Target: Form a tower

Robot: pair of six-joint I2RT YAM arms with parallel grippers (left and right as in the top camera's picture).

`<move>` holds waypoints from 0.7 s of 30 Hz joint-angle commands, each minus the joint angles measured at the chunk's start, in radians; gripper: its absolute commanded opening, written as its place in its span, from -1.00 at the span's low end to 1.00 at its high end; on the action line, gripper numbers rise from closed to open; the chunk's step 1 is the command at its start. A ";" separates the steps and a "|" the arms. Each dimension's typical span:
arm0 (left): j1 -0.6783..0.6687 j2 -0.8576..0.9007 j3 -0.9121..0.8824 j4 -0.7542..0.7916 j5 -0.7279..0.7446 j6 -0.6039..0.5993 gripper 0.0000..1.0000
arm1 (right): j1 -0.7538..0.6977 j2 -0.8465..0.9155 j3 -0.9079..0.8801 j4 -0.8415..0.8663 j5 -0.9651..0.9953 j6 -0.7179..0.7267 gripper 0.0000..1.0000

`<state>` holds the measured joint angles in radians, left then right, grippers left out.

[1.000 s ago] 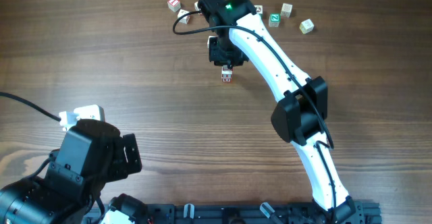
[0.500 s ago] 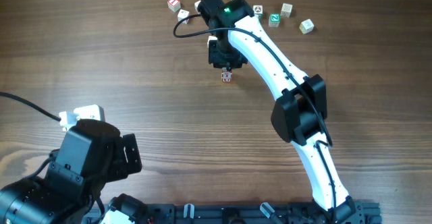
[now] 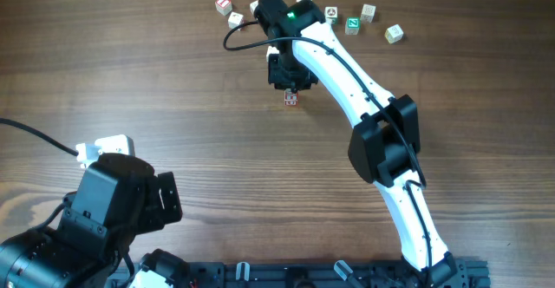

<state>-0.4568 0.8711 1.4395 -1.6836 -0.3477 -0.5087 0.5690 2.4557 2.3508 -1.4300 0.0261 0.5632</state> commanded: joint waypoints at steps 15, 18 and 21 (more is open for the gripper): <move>0.005 -0.003 0.001 0.000 -0.016 0.015 1.00 | -0.010 -0.005 -0.006 -0.002 -0.027 0.014 -0.69; 0.005 -0.003 0.001 0.000 -0.016 0.016 1.00 | -0.010 -0.005 -0.006 0.002 -0.027 0.013 -0.69; 0.005 -0.003 0.001 0.000 -0.016 0.015 1.00 | -0.011 -0.005 -0.006 0.007 -0.027 0.013 -0.69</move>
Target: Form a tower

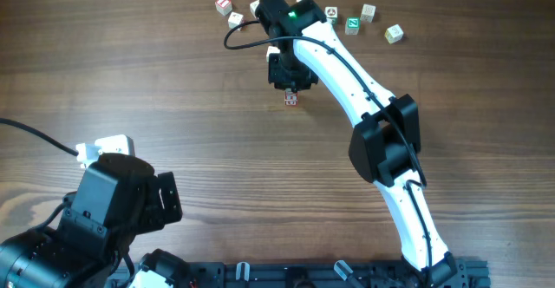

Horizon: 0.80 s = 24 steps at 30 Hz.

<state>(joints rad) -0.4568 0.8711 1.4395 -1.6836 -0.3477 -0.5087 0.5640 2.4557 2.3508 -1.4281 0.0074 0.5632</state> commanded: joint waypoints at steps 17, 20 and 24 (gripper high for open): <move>0.005 -0.003 0.001 0.000 -0.016 0.015 1.00 | -0.009 -0.005 -0.006 0.010 0.003 -0.006 -0.67; 0.005 -0.003 0.001 0.000 -0.016 0.015 1.00 | -0.009 -0.005 -0.006 0.011 0.003 -0.007 -0.67; 0.005 -0.003 0.001 0.000 -0.016 0.015 1.00 | -0.014 -0.005 -0.006 0.011 0.002 -0.007 -0.67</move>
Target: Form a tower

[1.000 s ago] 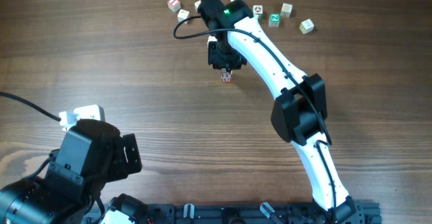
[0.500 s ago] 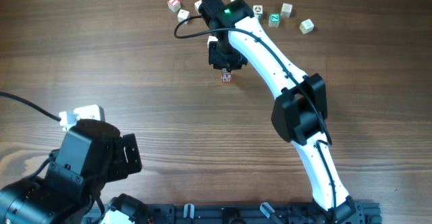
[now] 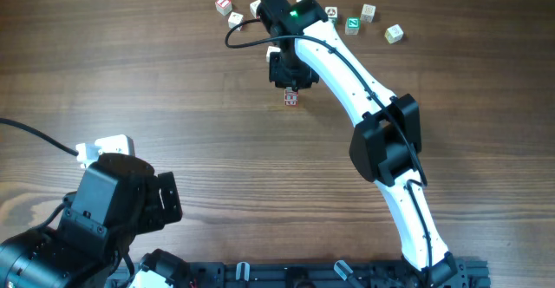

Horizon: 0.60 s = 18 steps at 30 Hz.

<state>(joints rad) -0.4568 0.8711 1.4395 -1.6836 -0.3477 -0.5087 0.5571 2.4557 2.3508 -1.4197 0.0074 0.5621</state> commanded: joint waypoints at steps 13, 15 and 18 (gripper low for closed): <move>0.005 -0.003 0.001 0.000 -0.016 0.015 1.00 | -0.006 -0.005 -0.006 -0.012 -0.011 -0.001 -0.69; 0.005 -0.003 0.001 0.000 -0.016 0.015 1.00 | -0.006 -0.005 -0.006 -0.012 -0.014 -0.002 -0.69; 0.005 -0.003 0.001 0.000 -0.016 0.015 1.00 | -0.007 -0.005 -0.006 -0.010 -0.016 -0.002 -0.68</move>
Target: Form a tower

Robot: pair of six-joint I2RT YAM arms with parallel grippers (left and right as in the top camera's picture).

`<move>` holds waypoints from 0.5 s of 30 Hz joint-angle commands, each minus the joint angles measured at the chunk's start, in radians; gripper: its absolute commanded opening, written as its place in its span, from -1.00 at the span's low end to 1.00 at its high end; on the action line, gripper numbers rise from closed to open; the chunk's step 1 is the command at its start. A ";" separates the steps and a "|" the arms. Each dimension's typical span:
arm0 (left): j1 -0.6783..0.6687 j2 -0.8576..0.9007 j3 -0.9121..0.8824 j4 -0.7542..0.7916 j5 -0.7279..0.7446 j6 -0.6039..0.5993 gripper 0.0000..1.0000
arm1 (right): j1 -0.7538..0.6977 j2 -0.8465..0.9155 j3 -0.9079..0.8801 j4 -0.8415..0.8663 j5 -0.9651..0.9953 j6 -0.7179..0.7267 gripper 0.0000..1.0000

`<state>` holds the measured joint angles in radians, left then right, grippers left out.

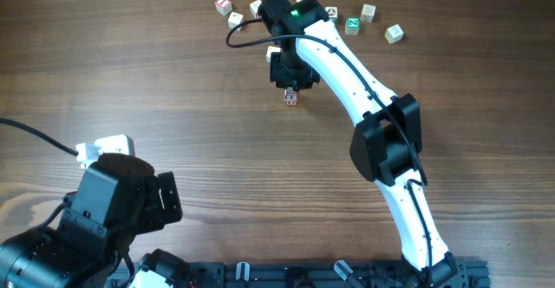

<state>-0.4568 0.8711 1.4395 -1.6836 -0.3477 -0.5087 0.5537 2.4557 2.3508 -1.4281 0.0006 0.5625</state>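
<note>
A small block with a red-brown top [291, 99] stands alone on the wooden table [173, 80], possibly on other blocks that are hidden from above. My right gripper [290, 86] hangs just behind it, fingers pointing down under the black wrist, and the block shows clear of them. Loose blocks lie along the far edge: a red-and-white one [225, 5], a white one [235, 18], a green one [353, 25] and pale ones [395, 34]. My left gripper [104, 146] rests at the near left, far from every block, its jaws unreadable.
The right arm's white links [347, 71] stretch diagonally from the near right base to the far middle and cover some of the far blocks. A black cable [232, 36] loops beside the wrist. The left arm's bulky black body [95, 219] fills the near left corner.
The right wrist has shifted very slightly toward the far edge, leaving a little more gap to the block, which stayed where it was. The left arm has not moved.
At each earlier moment the right gripper stood directly over the red-brown block at mid-table. Across the moments the wrist crept slightly away toward the far edge while the block kept its place. The left arm stayed parked at the near left throughout.
</note>
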 commanded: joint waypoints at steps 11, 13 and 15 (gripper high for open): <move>0.005 -0.003 0.001 0.000 -0.016 0.015 1.00 | -0.003 -0.005 -0.006 0.002 -0.006 -0.003 -0.59; 0.005 -0.003 0.001 0.000 -0.016 0.015 1.00 | -0.003 -0.005 -0.006 0.002 -0.006 -0.002 -0.58; 0.005 -0.003 0.001 0.000 -0.016 0.015 1.00 | -0.003 -0.005 -0.006 0.002 -0.010 -0.002 -0.58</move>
<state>-0.4568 0.8711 1.4395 -1.6836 -0.3477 -0.5087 0.5537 2.4557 2.3508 -1.4273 0.0006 0.5625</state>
